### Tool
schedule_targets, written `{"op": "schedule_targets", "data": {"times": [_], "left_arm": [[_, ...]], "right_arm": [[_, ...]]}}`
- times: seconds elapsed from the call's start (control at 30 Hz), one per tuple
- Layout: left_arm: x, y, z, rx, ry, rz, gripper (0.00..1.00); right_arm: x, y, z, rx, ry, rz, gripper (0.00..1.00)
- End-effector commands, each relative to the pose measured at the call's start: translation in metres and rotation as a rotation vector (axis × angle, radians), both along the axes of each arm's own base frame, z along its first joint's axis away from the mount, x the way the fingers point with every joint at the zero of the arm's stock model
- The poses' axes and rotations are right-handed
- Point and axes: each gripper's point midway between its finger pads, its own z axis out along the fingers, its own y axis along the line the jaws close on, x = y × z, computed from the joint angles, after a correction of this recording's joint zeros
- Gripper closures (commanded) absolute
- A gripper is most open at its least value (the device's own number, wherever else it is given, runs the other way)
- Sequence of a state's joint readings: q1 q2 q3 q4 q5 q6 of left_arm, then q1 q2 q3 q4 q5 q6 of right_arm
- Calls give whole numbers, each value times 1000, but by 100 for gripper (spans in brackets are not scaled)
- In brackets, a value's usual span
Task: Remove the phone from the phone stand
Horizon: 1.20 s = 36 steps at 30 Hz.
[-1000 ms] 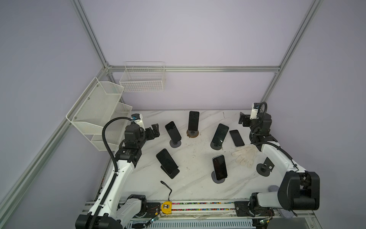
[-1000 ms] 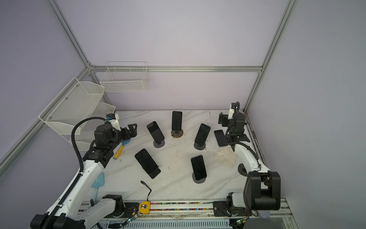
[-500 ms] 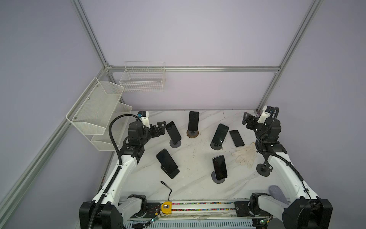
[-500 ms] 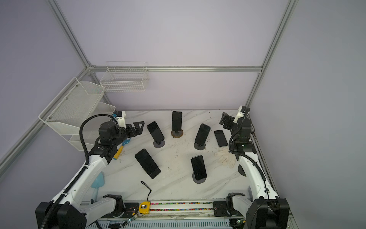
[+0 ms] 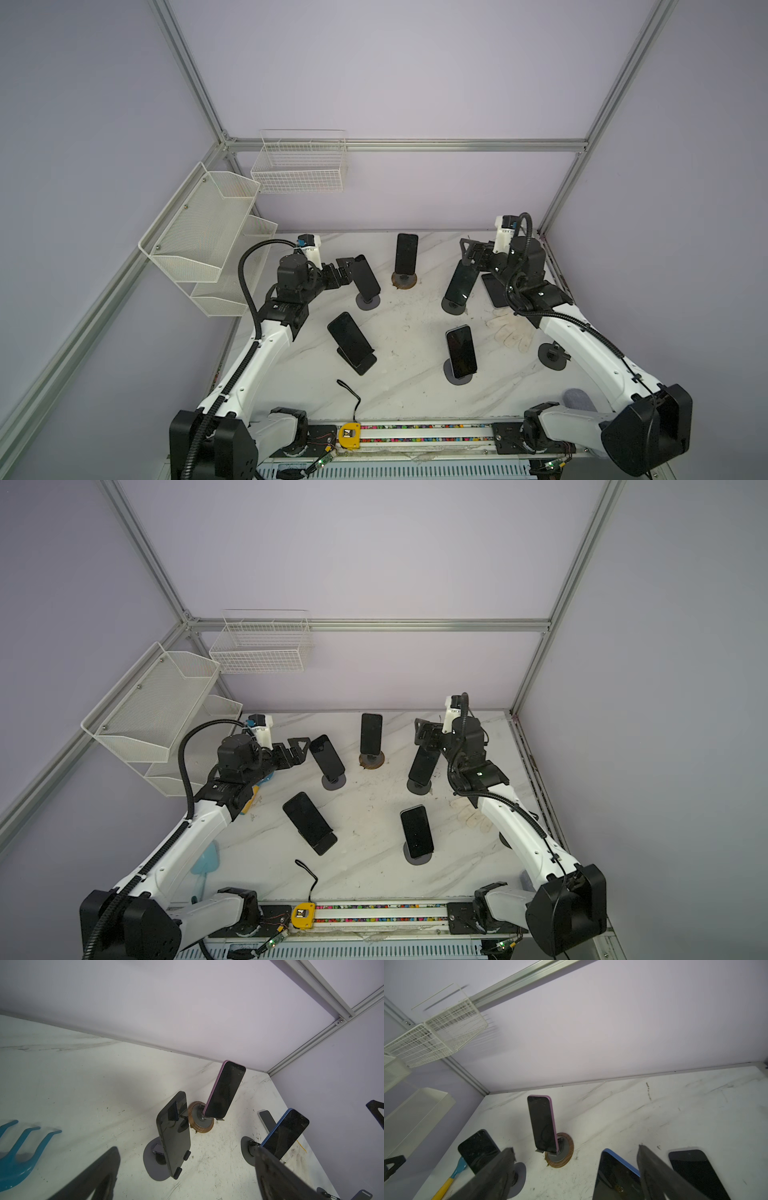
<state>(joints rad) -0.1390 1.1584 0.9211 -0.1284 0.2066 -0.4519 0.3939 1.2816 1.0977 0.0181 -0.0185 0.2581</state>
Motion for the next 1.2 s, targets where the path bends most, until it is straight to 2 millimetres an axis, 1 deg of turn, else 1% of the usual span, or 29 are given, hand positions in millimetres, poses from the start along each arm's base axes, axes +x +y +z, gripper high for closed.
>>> {"op": "schedule_targets", "data": {"times": [0.0, 0.03, 0.1, 0.13, 0.23, 0.27, 0.3, 0.43, 0.5, 0.53, 0.63, 0.7, 0.8, 0.9, 1.0, 1.17], "left_arm": [[0, 3, 54, 13, -118, 21, 0], [-1, 5, 52, 25, -105, 26, 0], [-4, 9, 45, 56, -75, 35, 0], [-6, 12, 39, 77, -54, 51, 0], [-10, 34, 21, 129, 2, 154, 0], [-11, 38, 17, 141, 16, 175, 0], [-12, 42, 15, 152, 30, 186, 0], [-17, 44, 10, 184, 63, 179, 0], [-20, 47, 9, 189, 72, 188, 1], [-22, 49, 10, 196, 78, 194, 0], [-26, 59, 10, 222, 75, 226, 0], [-27, 62, 12, 228, 55, 240, 0], [-28, 69, 14, 210, 59, 260, 1], [-29, 76, 10, 191, 69, 289, 0], [-29, 81, 7, 142, 84, 289, 0], [-30, 82, -3, 119, 120, 269, 0]], "right_arm": [[3, 34, 3, -63, -11, 57, 7], [2, 47, 4, -70, -17, 85, 7], [2, 71, -3, -83, -20, 140, 7], [0, 88, -7, -101, -24, 186, 8], [-8, 136, -21, -172, -16, 306, 8], [-11, 149, -25, -178, -16, 339, 8], [-13, 163, -30, -178, -16, 371, 8], [-17, 210, -45, -171, -21, 482, 8], [-20, 230, -49, -185, -35, 511, 8], [-20, 239, -55, -188, -34, 521, 8], [-16, 258, -66, -196, -32, 548, 8], [-12, 265, -69, -213, -32, 559, 8], [-9, 269, -70, -196, -68, 561, 7], [-8, 279, -81, -203, -65, 595, 3], [0, 286, -87, -218, -68, 593, 3], [15, 302, -86, -202, -54, 591, 3]]}}
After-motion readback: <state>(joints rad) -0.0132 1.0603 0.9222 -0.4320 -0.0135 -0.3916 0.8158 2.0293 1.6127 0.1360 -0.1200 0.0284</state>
